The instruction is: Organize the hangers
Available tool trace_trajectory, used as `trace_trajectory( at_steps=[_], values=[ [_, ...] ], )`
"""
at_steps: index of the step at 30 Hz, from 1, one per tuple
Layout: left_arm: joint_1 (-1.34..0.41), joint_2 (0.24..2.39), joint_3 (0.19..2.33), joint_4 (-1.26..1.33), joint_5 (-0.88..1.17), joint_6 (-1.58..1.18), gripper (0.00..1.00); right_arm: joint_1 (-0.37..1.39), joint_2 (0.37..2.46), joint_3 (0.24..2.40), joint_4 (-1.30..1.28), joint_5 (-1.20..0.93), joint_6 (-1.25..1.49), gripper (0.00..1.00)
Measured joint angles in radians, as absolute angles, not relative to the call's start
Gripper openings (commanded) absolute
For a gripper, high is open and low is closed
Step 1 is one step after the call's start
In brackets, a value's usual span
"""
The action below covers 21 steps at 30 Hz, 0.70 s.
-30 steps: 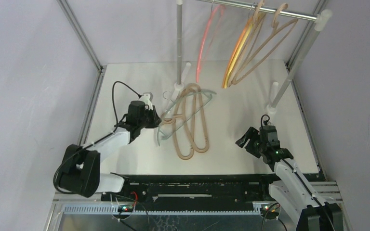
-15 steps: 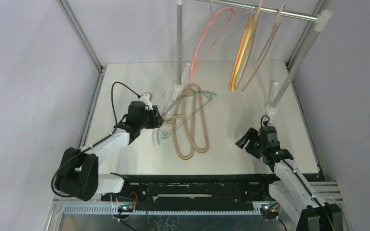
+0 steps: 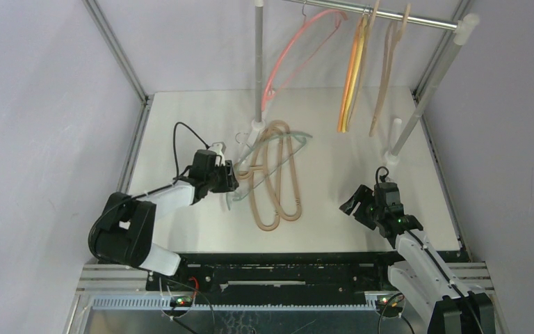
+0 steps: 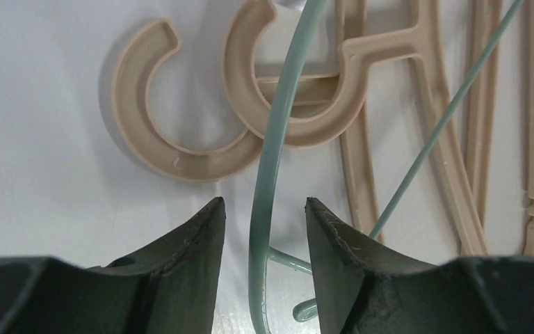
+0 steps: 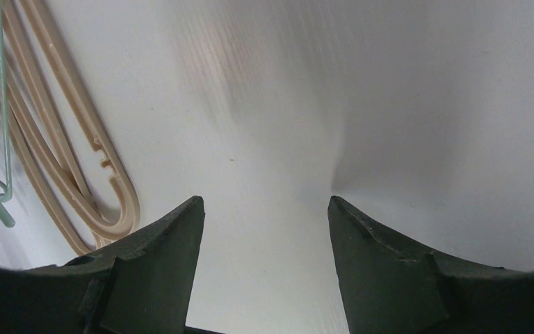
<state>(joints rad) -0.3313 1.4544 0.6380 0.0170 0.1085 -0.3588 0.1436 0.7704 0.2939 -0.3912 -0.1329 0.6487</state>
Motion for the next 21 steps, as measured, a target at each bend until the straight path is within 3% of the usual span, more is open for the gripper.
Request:
trace_trajectory(
  at_steps=[3,6,12,21],
  values=[
    [-0.331,1.497,0.639,0.036,0.116,-0.36,0.5,0.144,0.77,0.294,-0.391,-0.133,0.649,0.74],
    [-0.331,1.508,0.64,0.051,0.121,-0.364,0.42,0.144,0.77,0.294,-0.391,-0.133,0.649,0.76],
    [-0.331,1.52,0.64,0.066,0.147,-0.377,0.01,0.144,0.772,0.294,-0.392,-0.133,0.649,0.77],
    [-0.337,1.468,0.64,0.019,0.164,-0.377,0.0,0.144,0.772,0.294,-0.392,-0.133,0.649,0.77]
  ],
)
